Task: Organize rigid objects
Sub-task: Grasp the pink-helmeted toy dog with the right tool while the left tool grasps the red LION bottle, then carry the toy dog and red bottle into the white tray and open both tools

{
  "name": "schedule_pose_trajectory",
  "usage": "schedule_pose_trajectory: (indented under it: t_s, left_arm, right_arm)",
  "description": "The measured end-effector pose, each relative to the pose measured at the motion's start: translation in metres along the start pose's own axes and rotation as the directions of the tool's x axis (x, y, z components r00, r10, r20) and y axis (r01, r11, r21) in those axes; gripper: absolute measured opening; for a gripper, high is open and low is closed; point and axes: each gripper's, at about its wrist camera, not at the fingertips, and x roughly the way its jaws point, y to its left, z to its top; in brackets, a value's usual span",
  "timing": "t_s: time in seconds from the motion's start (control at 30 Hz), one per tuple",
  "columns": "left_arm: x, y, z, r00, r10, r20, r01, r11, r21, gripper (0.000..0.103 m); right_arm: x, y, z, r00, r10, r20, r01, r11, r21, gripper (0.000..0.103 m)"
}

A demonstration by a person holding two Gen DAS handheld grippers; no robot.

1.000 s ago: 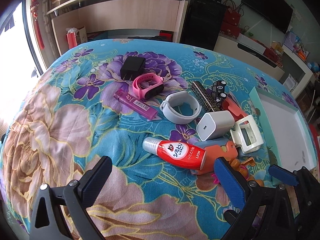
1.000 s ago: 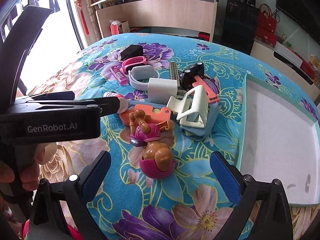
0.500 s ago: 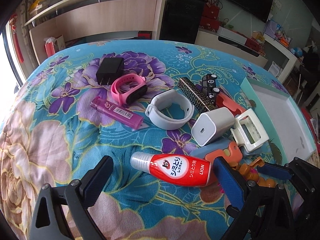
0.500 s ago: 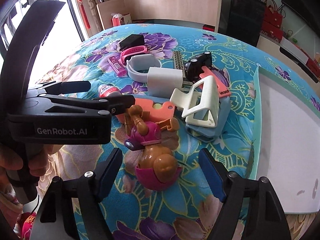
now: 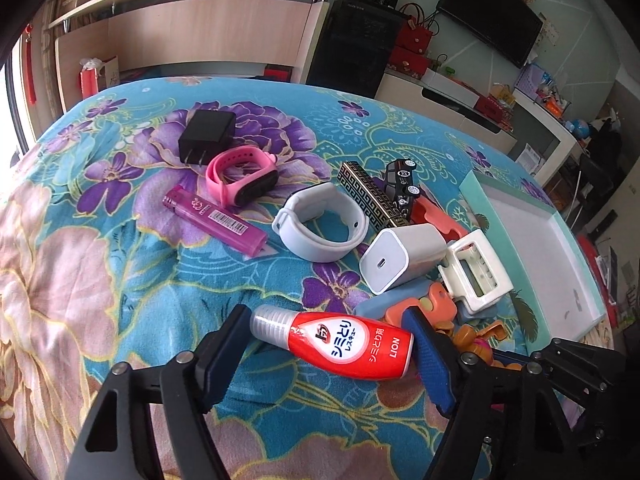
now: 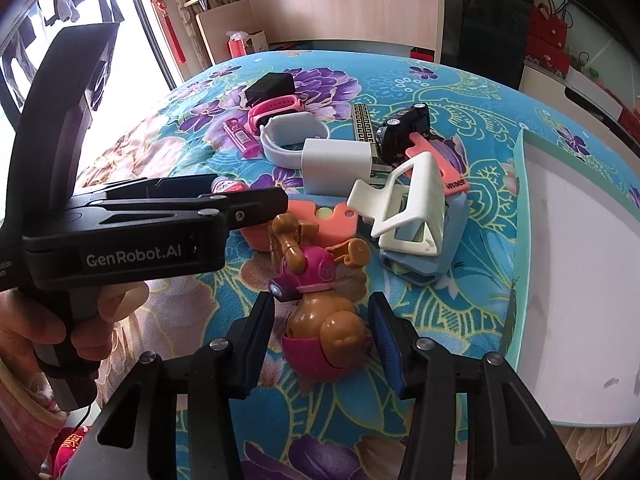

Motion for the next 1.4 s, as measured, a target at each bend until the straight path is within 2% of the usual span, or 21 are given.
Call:
schedule_pose_trajectory:
  t_s: [0.13, 0.43, 0.5, 0.77, 0.93, 1.07, 1.3, 1.4]
  left_arm:
    - [-0.01, -0.003, -0.002, 0.999, 0.026, 0.026, -0.025, 1.0, -0.009, 0.079]
    - [-0.044, -0.002, 0.009, 0.994, -0.002, 0.107, 0.012, 0.996, -0.09, 0.079]
    - [-0.05, -0.006, 0.013, 0.992, 0.006, 0.124, 0.004, 0.996, -0.084, 0.079]
    - [-0.067, -0.025, 0.031, 0.986, 0.003, 0.166, 0.01, 0.997, -0.075, 0.079]
    - [-0.064, -0.047, 0.044, 0.986, 0.002, 0.165, 0.004, 0.999, -0.038, 0.079]
    - [-0.056, -0.065, 0.052, 0.989, -0.001, 0.151, 0.004, 1.0, -0.019, 0.079]
    - [-0.033, -0.105, 0.061, 0.994, -0.015, 0.111, 0.012, 0.999, 0.035, 0.079]
    - [-0.022, -0.127, 0.065, 0.996, -0.024, 0.09, 0.018, 0.998, 0.064, 0.079]
  right_arm:
    - [-0.006, -0.002, -0.001, 1.0, 0.022, 0.019, -0.022, 1.0, 0.018, 0.043]
    - [-0.039, -0.014, 0.002, 0.99, 0.058, 0.128, -0.066, 0.996, 0.064, 0.042]
    - [-0.049, -0.018, 0.006, 0.985, 0.062, 0.16, -0.075, 0.995, 0.073, 0.039]
    - [-0.083, -0.037, 0.024, 0.96, 0.061, 0.272, -0.095, 0.989, 0.116, 0.04]
    - [-0.103, -0.056, 0.041, 0.94, -0.017, 0.341, -0.039, 0.987, 0.157, 0.04]
    - [-0.109, -0.08, 0.048, 0.927, -0.113, 0.358, 0.032, 0.974, 0.226, 0.04]
    - [-0.115, -0.134, 0.032, 0.899, -0.273, 0.342, 0.135, 0.917, 0.376, 0.04]
    - [-0.119, -0.154, 0.024, 0.882, -0.336, 0.33, 0.188, 0.894, 0.406, 0.04]
